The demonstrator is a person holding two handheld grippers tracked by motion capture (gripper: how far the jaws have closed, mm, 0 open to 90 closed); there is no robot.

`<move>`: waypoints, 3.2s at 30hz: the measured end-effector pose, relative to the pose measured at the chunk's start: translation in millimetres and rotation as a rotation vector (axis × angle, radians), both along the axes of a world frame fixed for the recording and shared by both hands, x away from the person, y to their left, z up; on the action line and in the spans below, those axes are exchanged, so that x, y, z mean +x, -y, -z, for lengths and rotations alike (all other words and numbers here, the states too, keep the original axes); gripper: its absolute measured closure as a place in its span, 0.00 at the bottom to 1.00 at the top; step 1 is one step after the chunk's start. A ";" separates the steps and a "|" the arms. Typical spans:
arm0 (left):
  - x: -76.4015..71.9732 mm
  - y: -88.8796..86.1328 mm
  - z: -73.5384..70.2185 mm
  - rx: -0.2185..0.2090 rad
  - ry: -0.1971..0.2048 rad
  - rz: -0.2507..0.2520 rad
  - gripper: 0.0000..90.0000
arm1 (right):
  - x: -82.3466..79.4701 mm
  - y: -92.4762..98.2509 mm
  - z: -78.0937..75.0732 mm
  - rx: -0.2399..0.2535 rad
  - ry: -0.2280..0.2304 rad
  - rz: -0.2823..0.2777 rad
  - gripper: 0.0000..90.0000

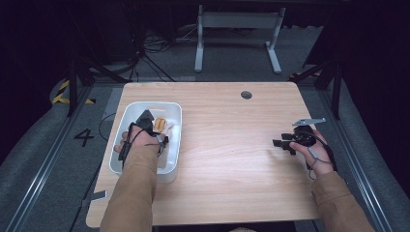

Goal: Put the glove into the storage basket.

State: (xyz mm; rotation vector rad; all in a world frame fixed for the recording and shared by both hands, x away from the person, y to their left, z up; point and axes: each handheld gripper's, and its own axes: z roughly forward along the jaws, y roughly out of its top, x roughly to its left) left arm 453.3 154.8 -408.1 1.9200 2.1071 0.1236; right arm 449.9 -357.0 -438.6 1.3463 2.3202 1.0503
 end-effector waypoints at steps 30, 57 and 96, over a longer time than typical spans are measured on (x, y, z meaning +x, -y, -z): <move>-2.4 -0.2 -37.3 0.009 0.128 0.089 0.32 | 0.2 -0.3 1.2 -0.004 -0.005 0.001 0.45; -21.2 78.4 -64.3 -0.197 0.509 0.501 0.45 | -7.4 7.1 0.5 -0.007 -0.003 0.018 0.45; -79.9 151.1 44.2 -0.318 0.484 0.964 0.48 | -7.7 1.0 11.5 -0.043 -0.003 -0.020 0.45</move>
